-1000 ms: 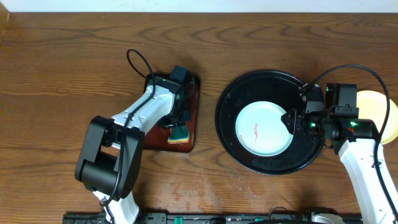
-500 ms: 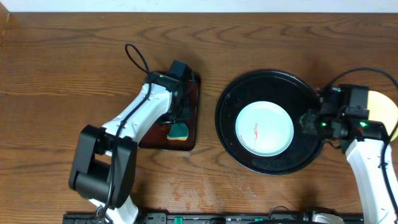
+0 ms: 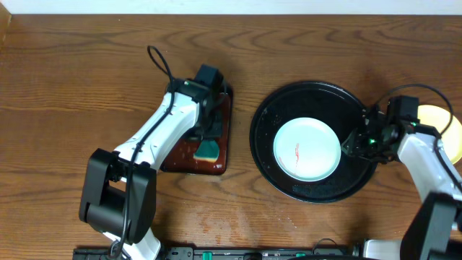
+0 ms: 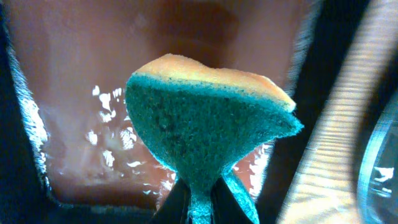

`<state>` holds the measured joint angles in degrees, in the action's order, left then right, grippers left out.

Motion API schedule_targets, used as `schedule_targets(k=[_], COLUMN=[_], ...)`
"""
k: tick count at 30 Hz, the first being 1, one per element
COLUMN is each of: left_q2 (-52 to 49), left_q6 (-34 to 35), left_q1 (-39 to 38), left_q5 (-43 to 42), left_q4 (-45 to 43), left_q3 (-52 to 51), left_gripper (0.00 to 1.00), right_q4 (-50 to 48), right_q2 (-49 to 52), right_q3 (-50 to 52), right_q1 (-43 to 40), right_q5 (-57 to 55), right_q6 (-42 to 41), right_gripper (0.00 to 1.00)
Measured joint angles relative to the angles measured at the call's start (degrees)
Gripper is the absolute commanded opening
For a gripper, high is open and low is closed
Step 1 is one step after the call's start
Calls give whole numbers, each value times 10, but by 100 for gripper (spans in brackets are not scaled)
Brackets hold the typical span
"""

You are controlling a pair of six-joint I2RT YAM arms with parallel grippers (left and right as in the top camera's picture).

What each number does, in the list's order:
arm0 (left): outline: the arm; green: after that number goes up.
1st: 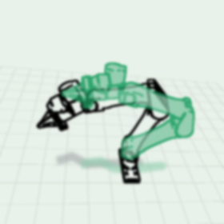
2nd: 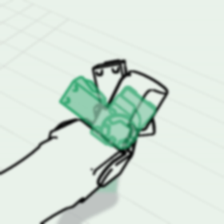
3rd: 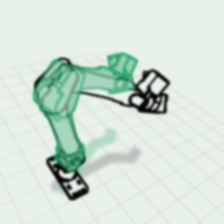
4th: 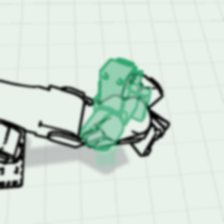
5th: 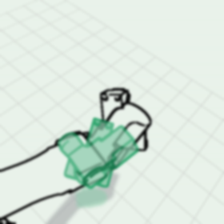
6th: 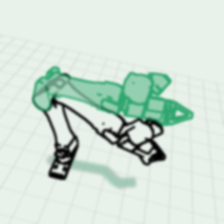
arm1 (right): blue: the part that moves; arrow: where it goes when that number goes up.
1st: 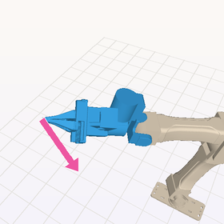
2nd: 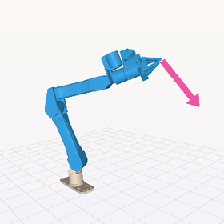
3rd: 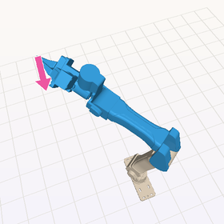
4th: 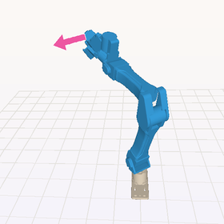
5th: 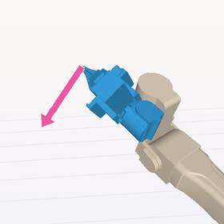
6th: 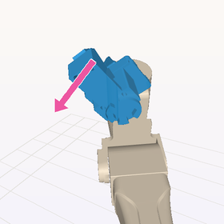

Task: Clean dirty plates on tray and stack at the side
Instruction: 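Grasp the teal sponge with the left gripper and lift it, then scrub the white plate with the sponge while right gripper holds rim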

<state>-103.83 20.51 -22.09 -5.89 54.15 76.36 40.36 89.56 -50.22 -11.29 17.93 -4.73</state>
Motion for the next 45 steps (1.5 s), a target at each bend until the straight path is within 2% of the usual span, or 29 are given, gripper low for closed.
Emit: schedule_targets(k=[3,5,9,17,28,33,40,45], left_q2=[0,2,2,-28,-167,-168,-168,-170], left_q6=[-7,-10,-9,29,91,96,66,33], left_q1=[-13,-31,-87,-204,-263,-254,-239,-240], left_q5=[-16,-37,-78,-106,-156,-132,25,61], left_q4=[13,-3,-60,-193,-295,-262,-136,-131], left_q3=[46,66,74,75,76,86,127,135], left_gripper=[7,7,8,8,7,8,8,7], right_q4=[-15,-27,-47,-46,-44,-43,-38,-35], right_q2=[32,50,76,84,84,84,84,84], right_q3=[0,0,0,-4,-5,-5,-6,-6], right_q1=[5,12,29,52,52,52,54,56], right_q5=[21,33,39,4,2,2,2,8], right_q6=[21,30,43,11,4,3,2,-1], right_gripper=[32,28,1,1,1,1,1,1])
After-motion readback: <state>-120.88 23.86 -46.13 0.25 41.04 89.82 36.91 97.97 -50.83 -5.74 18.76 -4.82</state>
